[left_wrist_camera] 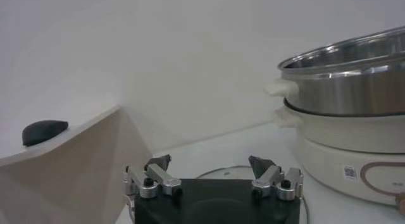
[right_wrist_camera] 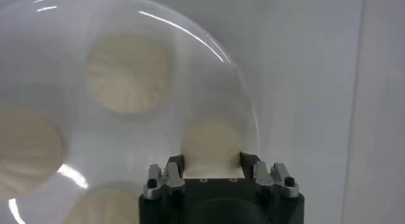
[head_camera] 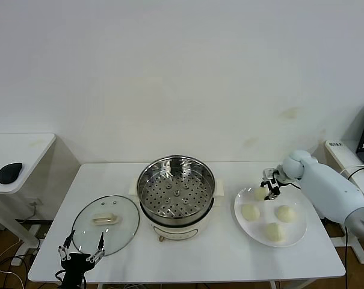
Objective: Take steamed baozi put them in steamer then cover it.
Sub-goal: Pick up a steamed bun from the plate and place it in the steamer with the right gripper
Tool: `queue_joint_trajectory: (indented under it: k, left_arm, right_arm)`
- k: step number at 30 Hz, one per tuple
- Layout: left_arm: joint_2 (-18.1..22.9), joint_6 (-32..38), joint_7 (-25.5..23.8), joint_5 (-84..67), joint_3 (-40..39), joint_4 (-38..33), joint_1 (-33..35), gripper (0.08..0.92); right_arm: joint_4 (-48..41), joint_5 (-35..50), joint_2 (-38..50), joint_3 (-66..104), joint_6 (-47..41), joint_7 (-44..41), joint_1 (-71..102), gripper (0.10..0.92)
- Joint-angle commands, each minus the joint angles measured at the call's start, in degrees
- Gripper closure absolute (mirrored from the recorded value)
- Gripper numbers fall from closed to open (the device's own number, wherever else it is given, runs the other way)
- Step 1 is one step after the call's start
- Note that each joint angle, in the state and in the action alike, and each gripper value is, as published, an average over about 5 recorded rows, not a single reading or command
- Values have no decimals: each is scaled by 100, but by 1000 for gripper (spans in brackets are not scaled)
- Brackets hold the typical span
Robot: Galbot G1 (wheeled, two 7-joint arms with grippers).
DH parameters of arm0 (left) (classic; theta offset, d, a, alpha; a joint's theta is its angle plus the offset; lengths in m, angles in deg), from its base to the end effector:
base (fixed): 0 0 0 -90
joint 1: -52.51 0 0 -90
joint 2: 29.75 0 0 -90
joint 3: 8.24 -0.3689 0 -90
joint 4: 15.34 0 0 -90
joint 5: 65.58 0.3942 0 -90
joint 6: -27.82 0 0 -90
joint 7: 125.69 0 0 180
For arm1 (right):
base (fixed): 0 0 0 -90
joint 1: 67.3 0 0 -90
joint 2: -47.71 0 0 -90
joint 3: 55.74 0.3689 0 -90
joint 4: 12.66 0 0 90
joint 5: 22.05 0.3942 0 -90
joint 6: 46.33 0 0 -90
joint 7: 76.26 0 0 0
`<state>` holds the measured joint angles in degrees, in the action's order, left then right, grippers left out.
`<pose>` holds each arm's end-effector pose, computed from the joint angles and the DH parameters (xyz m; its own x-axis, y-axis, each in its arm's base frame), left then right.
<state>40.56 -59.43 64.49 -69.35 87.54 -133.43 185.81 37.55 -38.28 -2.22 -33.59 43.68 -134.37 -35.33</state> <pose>0.1415 0.0947 -0.3543 -0.9829 -0.0822 0.1646 -0.0323 0.9577 0.2858 0.6169 -0.1852 -0.2504 -0.2851 -0.0804 0.9551 -0.9503 -0.1064 -0.2926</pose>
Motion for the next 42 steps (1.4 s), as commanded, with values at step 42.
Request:
queue_joint_trajectory:
  k: [42]
  left_arm:
    - [-263, 45, -48, -475, 233, -27, -110, 177]
  right_arm:
    - [1075, 1256, -2643, -3899, 2300, 992, -3270, 456]
